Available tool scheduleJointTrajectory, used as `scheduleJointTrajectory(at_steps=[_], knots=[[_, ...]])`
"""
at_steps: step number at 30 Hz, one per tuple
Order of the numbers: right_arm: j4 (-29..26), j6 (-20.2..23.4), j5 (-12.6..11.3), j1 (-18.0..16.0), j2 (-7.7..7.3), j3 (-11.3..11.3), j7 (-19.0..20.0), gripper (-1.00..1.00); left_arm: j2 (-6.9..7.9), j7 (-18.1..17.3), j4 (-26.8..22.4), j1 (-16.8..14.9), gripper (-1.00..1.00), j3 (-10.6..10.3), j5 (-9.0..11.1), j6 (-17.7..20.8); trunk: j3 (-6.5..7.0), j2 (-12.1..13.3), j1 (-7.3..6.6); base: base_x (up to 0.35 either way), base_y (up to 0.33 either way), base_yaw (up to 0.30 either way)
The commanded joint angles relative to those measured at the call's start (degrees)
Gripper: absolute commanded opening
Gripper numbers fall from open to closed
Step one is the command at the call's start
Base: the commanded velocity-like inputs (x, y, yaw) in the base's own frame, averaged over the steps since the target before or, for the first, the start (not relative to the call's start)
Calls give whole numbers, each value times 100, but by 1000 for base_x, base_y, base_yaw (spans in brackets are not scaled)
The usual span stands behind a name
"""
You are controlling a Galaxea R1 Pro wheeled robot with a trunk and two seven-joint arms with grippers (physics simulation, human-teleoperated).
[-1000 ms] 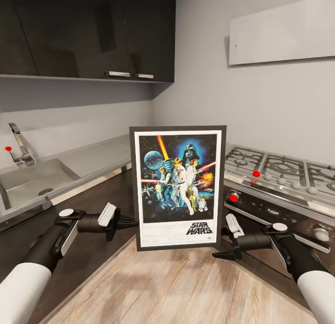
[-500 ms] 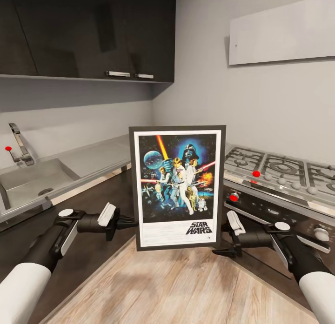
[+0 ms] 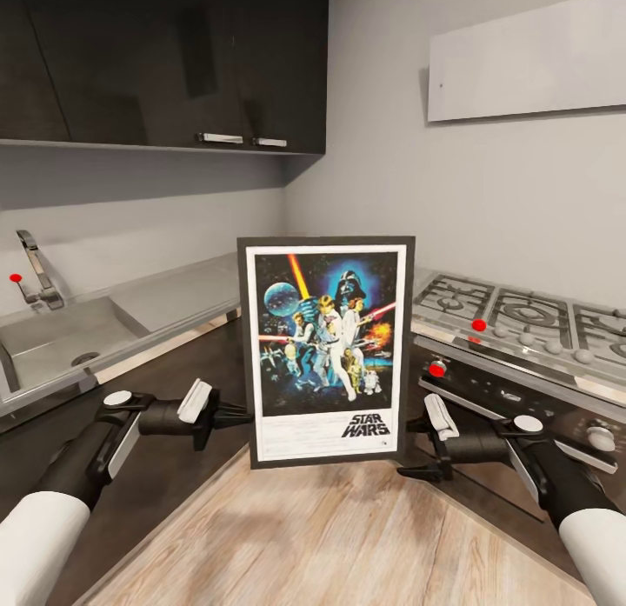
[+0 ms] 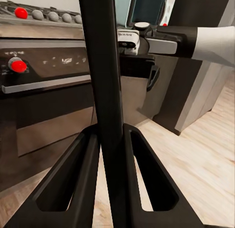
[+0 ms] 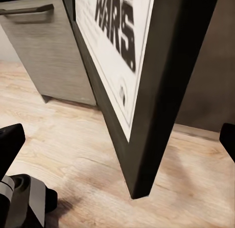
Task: Pick up the poster from the kitchen countertop and hang it on one of the wall nails in the kitchen.
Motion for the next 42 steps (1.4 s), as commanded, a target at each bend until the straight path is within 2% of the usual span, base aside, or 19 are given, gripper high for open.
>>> scheduleJointTrajectory(at_steps=[1,30,31,42], knots=[[-1,20,-8,-4,-5,13,9,100,12,-10,1,-5,-100,-19,27,42,-6,-4,0,0,0,0],[1,6,-8,-4,-5,19,6,100,24,-10,-24,-5,-100,-27,28,42,-6,-4,0,0,0,0],[1,6,-8,-4,-5,19,7,-100,24,-10,-24,-5,-100,-27,28,42,-6,-4,0,0,0,0],[1,6,-8,-4,-5,19,2,-100,24,-10,-24,-5,-100,-27,28,42,-6,-4,0,0,0,0]])
